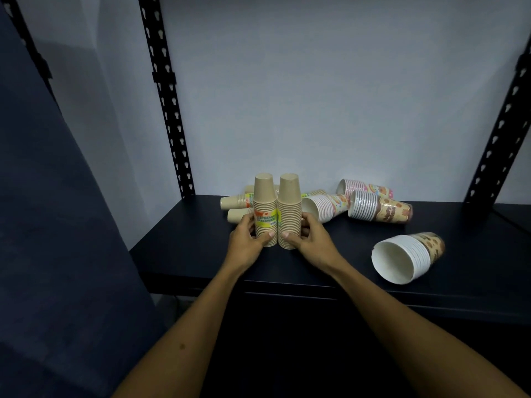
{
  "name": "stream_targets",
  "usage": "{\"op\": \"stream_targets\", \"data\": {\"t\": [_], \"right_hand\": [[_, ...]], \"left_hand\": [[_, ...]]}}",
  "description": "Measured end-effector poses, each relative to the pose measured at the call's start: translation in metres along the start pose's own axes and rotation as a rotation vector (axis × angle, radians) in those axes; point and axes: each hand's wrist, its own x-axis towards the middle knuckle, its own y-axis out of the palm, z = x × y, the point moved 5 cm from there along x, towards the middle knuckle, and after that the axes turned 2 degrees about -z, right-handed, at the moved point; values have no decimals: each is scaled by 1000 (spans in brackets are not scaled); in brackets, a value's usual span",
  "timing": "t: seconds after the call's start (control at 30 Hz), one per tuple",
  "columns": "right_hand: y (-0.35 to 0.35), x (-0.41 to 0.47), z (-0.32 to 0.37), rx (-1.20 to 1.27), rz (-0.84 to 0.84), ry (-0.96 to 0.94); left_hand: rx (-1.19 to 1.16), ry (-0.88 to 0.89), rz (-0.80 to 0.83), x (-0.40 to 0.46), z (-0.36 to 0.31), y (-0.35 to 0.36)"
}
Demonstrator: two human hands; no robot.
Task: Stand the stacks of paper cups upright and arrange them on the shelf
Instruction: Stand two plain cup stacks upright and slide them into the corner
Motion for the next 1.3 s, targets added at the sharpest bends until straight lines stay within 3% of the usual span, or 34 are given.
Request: {"op": "stream_targets", "data": {"t": [0.13,1.3], "right_hand": [[-3,1,-2,-58,-62,21],[-4,1,-1,-165,-91,0]], "left_hand": [[12,-9,-4,-1,2,-1],[1,-27,9,-1,2,-1]]}}
